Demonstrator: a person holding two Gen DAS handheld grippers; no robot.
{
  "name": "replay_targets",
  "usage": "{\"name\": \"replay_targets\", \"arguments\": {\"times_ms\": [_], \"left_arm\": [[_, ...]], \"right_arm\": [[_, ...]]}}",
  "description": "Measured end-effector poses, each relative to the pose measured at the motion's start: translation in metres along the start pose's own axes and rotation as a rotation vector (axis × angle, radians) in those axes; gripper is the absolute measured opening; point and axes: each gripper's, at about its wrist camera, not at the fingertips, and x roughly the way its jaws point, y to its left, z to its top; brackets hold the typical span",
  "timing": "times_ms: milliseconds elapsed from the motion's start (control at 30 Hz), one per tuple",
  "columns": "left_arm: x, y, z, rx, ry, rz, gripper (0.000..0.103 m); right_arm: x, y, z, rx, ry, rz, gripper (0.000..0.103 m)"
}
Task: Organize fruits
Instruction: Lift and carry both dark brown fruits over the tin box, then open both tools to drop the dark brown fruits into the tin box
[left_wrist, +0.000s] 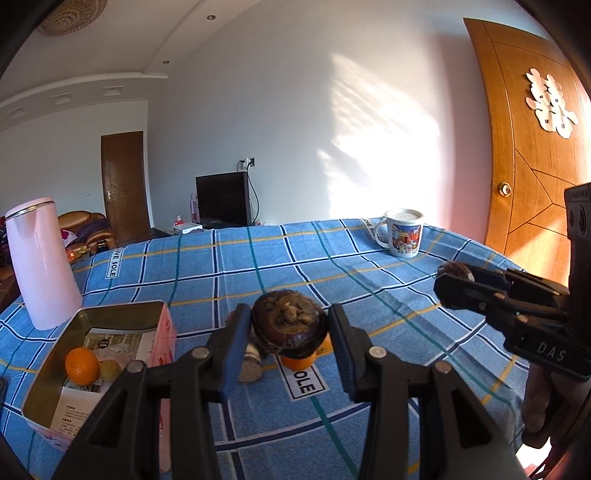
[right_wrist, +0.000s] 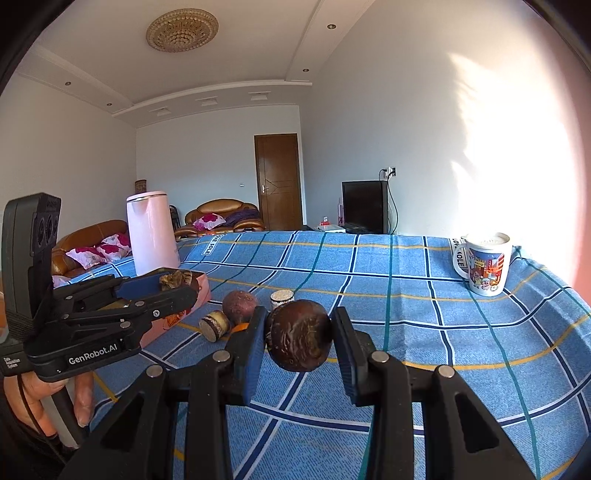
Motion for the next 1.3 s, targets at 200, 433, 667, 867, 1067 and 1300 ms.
{"name": "replay_targets", "arguments": {"times_ms": [200, 433, 667, 867, 1067, 1300], "left_arm": [[-0.009, 0.046, 0.009, -0.054, 0.02, 0.085, 0.045], [-0.018, 0.109, 0.015, -0.118, 0.036, 0.171, 0.045], [-0.009, 0.166, -0.002, -0.182, 0.114, 0.248, 0.045], [0.0, 0.188, -0.019, -0.202, 0.171, 0.27, 0.045], [0.007, 0.197, -0.029, -0.213, 0.213, 0.264, 0.045], [0.012, 0.202, -0.03, -0.215, 0.253, 0.276, 0.045]], "right_arm": [[0.003, 0.024, 0.045, -0.03, -0.015, 0.08, 0.037], [0.037, 0.073, 0.088, -0.08, 0.026, 0.197, 0.037], [0.094, 0.127, 0.098, -0.153, 0.098, 0.265, 0.037], [0.154, 0.165, 0.074, -0.196, 0.209, 0.309, 0.037], [0.195, 0.188, 0.043, -0.202, 0.315, 0.332, 0.037], [0.214, 0.198, 0.024, -0.212, 0.378, 0.345, 0.038]]}}
